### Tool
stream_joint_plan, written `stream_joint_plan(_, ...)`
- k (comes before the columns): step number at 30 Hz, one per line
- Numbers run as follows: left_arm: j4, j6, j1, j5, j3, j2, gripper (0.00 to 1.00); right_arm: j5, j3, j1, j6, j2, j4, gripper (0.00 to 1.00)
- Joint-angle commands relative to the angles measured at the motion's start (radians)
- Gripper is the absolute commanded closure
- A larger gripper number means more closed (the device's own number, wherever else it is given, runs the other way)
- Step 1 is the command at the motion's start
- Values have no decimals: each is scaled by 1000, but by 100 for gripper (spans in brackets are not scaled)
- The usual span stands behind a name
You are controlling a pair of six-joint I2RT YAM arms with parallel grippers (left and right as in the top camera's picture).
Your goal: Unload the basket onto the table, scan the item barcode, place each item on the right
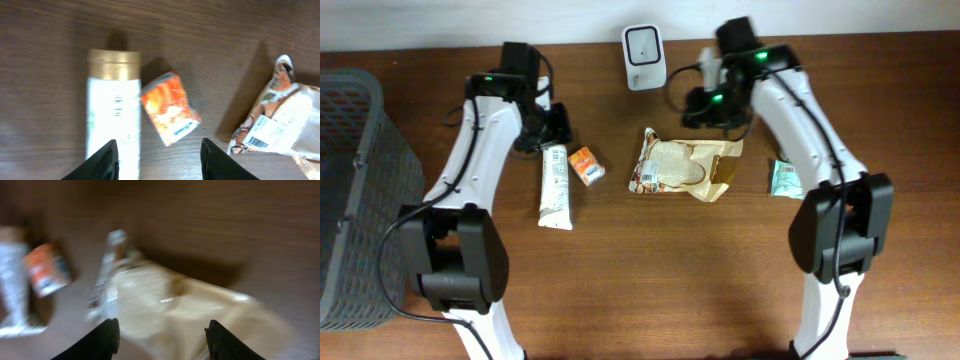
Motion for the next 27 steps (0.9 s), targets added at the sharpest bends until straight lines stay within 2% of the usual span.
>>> stream_joint_plan(1, 41, 2, -46, 3, -8, 13, 49, 68, -4, -32, -22, 95, 14, 46)
stream_joint_plan(8, 55, 1, -55, 3, -8, 13, 47, 130, -4, -25, -48, 205, -24, 40)
stream_joint_plan(12, 61, 1, -55, 3, -8, 13, 46, 14, -4, -8, -120, 205, -285, 40)
stream_joint_plan(15, 61, 1, -55, 3, -8, 13, 46, 10, -4, 63, -143, 205, -401, 39)
stream_joint_plan(19, 61, 1, -56, 13, -8, 13, 45, -116, 0, 166, -164, 201, -360, 37)
stream_joint_plan(22, 64, -9, -65, 37, -8, 14, 46, -229, 54, 114, -191, 179, -342, 38)
stream_joint_plan(24, 80, -14, -89, 53, -8, 22, 49, -229, 100, 66, -193, 166, -326, 38)
stream_joint_plan(25, 98, -14, -108, 82, -8, 30, 53, -229, 124, 25, -193, 164, -307, 38)
stream_joint_plan(26, 122, -14, -132, 125, -8, 42, 63, -229, 124, -2, -193, 165, -288, 38)
stream_joint_plan(27, 150, -14, -153, 169, -8, 56, 77, -233, 119, -27, -193, 170, -271, 38)
